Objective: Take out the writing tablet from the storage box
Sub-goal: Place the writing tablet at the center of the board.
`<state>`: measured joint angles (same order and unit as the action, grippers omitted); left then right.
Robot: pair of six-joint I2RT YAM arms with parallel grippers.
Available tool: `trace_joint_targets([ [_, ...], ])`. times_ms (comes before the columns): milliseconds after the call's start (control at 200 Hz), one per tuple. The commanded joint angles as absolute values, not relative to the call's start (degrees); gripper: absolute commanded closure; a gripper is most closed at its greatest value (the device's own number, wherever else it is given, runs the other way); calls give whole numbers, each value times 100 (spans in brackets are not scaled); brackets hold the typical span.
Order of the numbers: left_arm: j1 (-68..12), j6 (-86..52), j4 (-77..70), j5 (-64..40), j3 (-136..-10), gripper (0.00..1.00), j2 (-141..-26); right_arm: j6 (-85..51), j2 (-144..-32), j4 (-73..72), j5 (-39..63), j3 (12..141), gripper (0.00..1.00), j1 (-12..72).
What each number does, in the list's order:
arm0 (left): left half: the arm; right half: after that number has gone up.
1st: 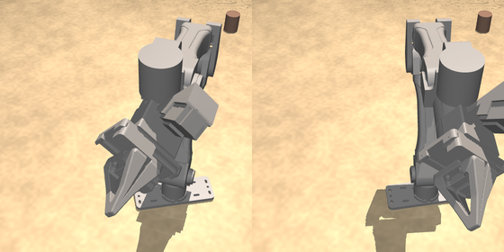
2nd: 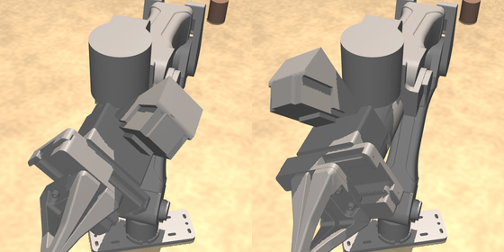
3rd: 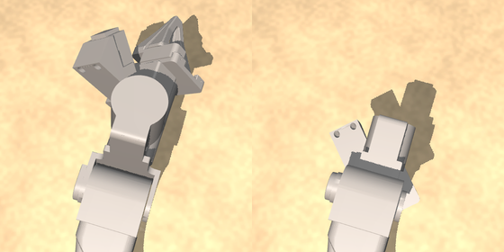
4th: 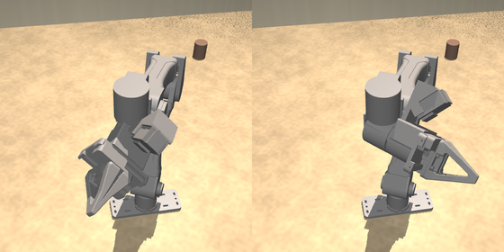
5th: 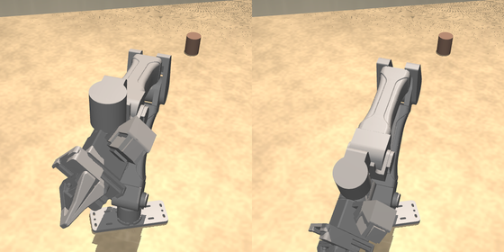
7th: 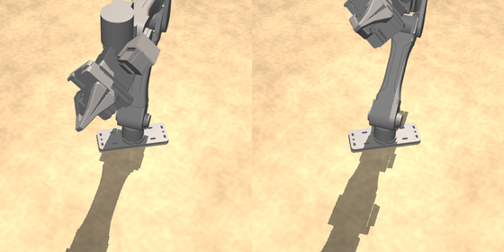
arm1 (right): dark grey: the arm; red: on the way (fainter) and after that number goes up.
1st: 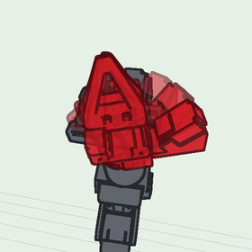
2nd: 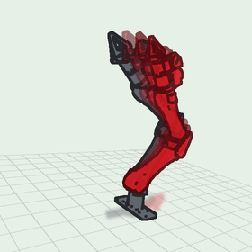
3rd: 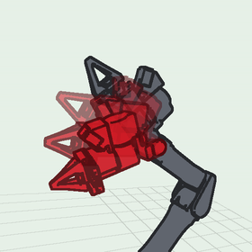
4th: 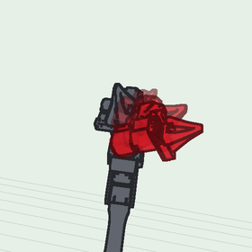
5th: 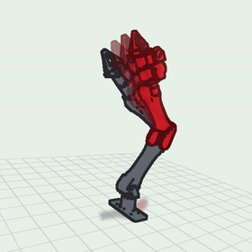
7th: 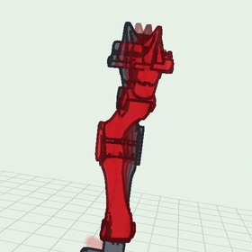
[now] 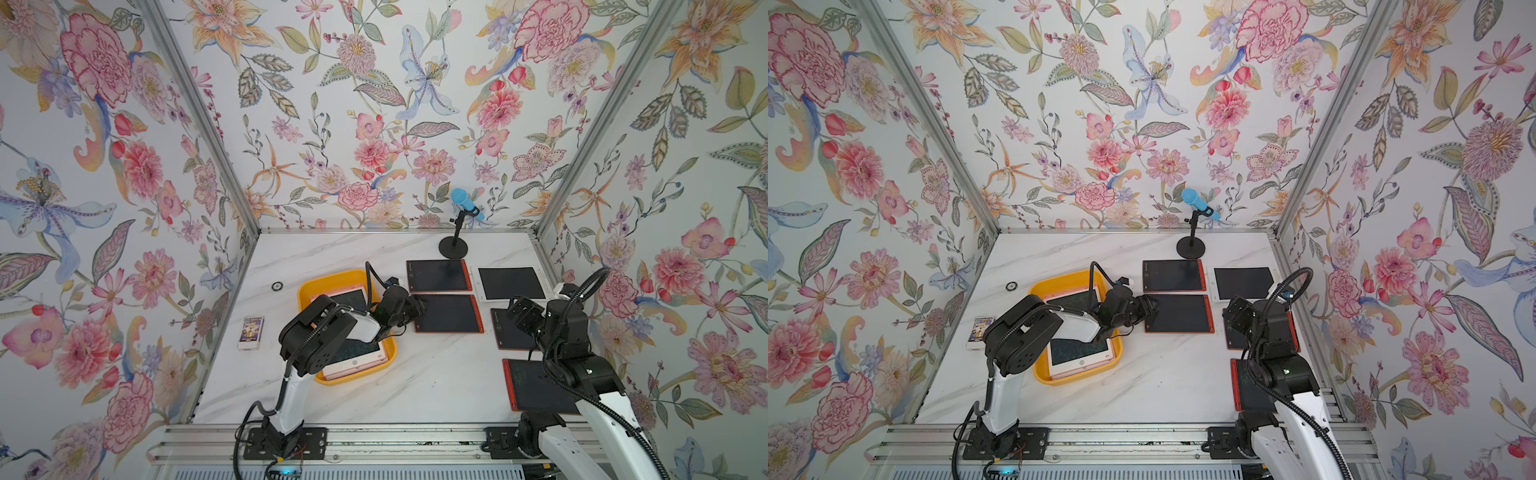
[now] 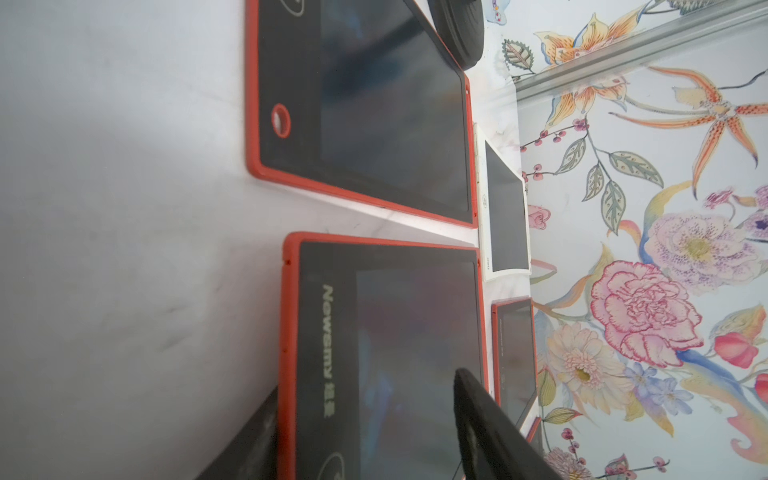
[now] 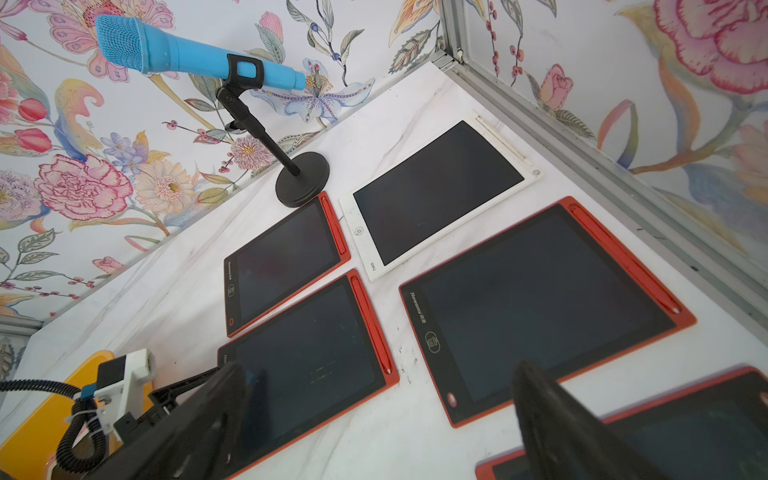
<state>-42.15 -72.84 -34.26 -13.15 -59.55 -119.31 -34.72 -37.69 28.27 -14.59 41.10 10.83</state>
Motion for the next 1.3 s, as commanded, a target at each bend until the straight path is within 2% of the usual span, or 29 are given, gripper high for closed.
trace_joint_targets([
  [0,-4091,-6955,-2142,-995,-5866,34,-12052,-3473,-3675,2799,-1424,4035,0,1055],
  [85,-4083,-6913,-1980,-894,-5870,31,-11986,-3472,-3655,2794,-1429,4026,0,1046],
  [530,-4083,-7049,-2030,-669,-5392,29,-11646,-3511,-3640,2782,-1453,3990,0,1037],
  [781,-4090,-6670,-1655,-463,-5664,28,-11352,-3490,-3651,2782,-1356,3990,0,1046],
  [926,-4084,-6012,-1478,-170,-5821,27,-10510,-3507,-3798,2685,-1215,4008,0,1110],
  [1036,-4093,-5163,-808,379,-6111,22,-9730,-3533,-4043,2413,-1146,4064,0,1335],
  [1146,-4056,-4424,-160,886,-6166,18,-9023,-3503,-4445,2205,-1442,4231,0,1883],
  [1296,-3846,-4079,354,1085,-5773,15,-8083,-3414,-5145,1905,-2082,4551,0,2803],
])
